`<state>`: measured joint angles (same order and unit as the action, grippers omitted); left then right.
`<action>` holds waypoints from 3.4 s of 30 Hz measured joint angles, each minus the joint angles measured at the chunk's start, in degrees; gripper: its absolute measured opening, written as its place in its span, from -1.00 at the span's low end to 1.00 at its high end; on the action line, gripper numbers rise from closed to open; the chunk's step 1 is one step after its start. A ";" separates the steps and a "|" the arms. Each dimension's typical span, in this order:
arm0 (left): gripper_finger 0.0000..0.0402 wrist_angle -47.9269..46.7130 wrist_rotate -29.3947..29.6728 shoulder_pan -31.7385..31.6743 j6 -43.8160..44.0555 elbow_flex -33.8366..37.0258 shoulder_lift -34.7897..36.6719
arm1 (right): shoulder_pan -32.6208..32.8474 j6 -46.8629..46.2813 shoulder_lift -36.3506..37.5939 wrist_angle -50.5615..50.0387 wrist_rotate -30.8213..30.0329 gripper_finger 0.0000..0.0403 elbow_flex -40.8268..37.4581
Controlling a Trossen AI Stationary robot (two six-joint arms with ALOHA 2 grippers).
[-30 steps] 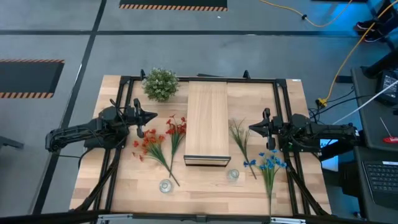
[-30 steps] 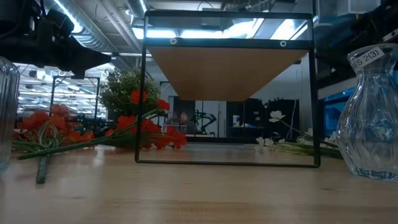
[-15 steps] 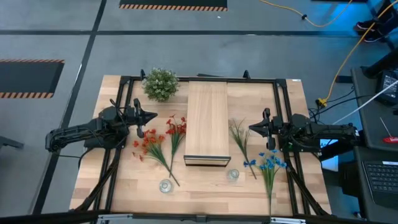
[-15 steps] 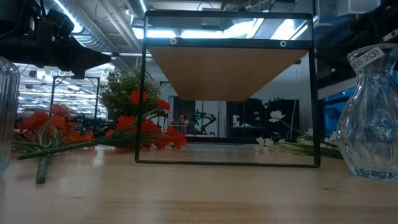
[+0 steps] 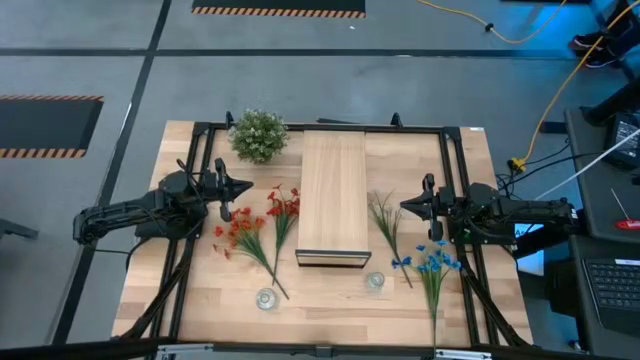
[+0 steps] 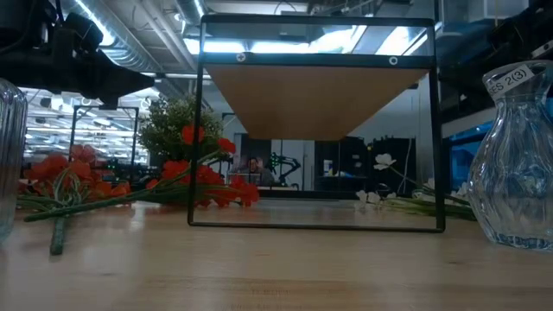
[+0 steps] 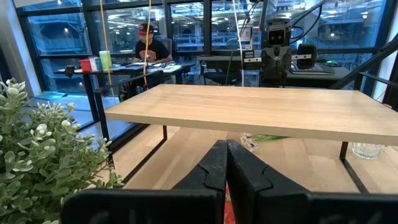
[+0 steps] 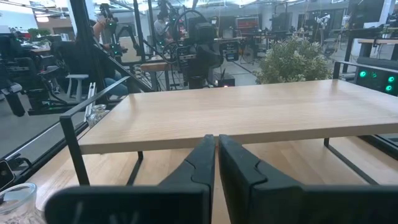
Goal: Pick and place flowers into a vace then onto a shelf
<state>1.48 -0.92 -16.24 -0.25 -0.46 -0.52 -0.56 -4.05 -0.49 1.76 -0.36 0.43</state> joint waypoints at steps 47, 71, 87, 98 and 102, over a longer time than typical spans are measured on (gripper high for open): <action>-0.98 0.01 0.01 0.00 -0.10 -0.01 -0.01 | -0.01 0.00 -0.01 0.02 0.00 -0.87 -0.02; -0.98 -0.02 0.82 0.00 0.55 0.00 0.00 | 0.00 0.00 -0.01 0.04 0.02 -0.87 0.00; -0.98 1.13 1.55 0.00 -5.18 -0.01 -0.02 | -0.04 1.71 0.00 0.70 -5.28 -0.87 0.00; -0.98 3.05 4.36 -0.01 -1.45 -0.01 -0.09 | -0.09 0.07 -0.42 0.04 -8.72 -0.97 0.74; -0.98 3.02 4.36 -0.01 0.68 -0.13 -1.83 | -0.09 -0.29 -3.05 -0.27 -9.09 -0.99 2.90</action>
<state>4.50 3.44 -16.25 0.43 -0.59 -2.35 -0.64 -4.35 -3.54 1.49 -9.45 3.33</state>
